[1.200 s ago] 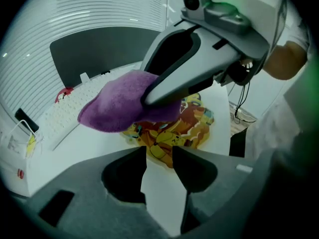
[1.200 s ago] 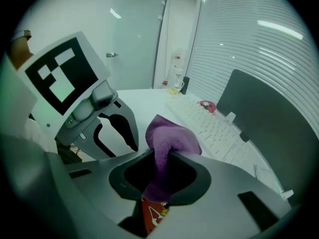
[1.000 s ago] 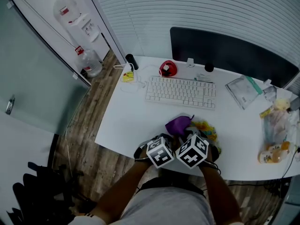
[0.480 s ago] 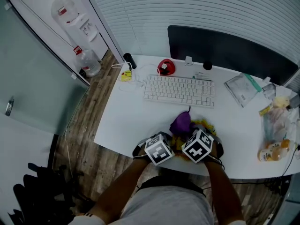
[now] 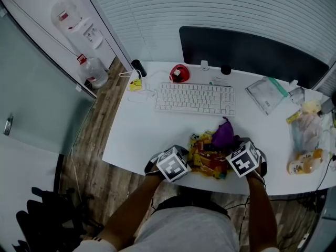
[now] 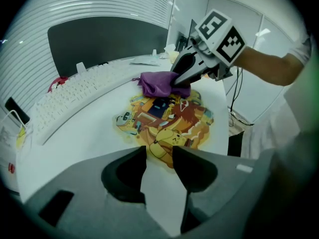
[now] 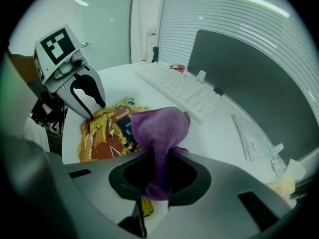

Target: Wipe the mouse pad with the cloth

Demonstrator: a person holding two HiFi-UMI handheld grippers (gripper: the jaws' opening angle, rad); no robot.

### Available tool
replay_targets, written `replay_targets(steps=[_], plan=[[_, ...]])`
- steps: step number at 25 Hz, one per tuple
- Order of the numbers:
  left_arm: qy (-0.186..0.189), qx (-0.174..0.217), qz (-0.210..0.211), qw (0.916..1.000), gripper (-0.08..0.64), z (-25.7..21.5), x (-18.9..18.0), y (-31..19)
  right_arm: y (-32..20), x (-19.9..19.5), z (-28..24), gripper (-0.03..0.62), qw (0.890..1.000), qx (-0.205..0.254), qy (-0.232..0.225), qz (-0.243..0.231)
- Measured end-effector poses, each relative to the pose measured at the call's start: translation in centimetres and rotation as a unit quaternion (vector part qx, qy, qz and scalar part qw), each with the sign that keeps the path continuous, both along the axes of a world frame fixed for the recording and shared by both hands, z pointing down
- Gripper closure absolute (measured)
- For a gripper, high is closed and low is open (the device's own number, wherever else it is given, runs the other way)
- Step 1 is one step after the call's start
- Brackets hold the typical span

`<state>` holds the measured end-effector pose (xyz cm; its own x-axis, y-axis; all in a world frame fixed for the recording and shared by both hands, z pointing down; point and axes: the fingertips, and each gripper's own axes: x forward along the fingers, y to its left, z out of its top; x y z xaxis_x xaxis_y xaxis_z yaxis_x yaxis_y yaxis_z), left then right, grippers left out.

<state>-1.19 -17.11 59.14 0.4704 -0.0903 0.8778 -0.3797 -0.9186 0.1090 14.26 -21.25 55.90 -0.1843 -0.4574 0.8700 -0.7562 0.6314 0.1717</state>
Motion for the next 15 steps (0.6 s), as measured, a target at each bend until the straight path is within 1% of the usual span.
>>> replay_targets(steps=[4,7,9,11,15], plan=[[0.004,-0.002,0.001,1.0000,0.385,-0.7,0.1,0.1,0.6,1.9,-0.5,0.523,1.000,0.003,0.000,0.027],[0.005,-0.001,0.000,1.0000,0.385,-0.4,0.1,0.0,1.3,1.2,-2.1,0.523,0.999,0.018,-0.010,0.027],[0.005,-0.001,0.001,1.0000,0.385,-0.1,0.0,0.0,1.8,-0.7,-3.4,0.523,0.999,0.031,-0.023,0.013],[0.005,-0.002,0.000,1.0000,0.385,-0.1,-0.1,0.0,2.2,-3.6,-4.4,0.523,0.999,0.040,-0.032,-0.016],[0.006,-0.001,-0.003,1.0000,0.385,-0.2,-0.1,-0.1,3.3,-9.7,-4.2,0.523,0.996,0.033,-0.044,-0.075]])
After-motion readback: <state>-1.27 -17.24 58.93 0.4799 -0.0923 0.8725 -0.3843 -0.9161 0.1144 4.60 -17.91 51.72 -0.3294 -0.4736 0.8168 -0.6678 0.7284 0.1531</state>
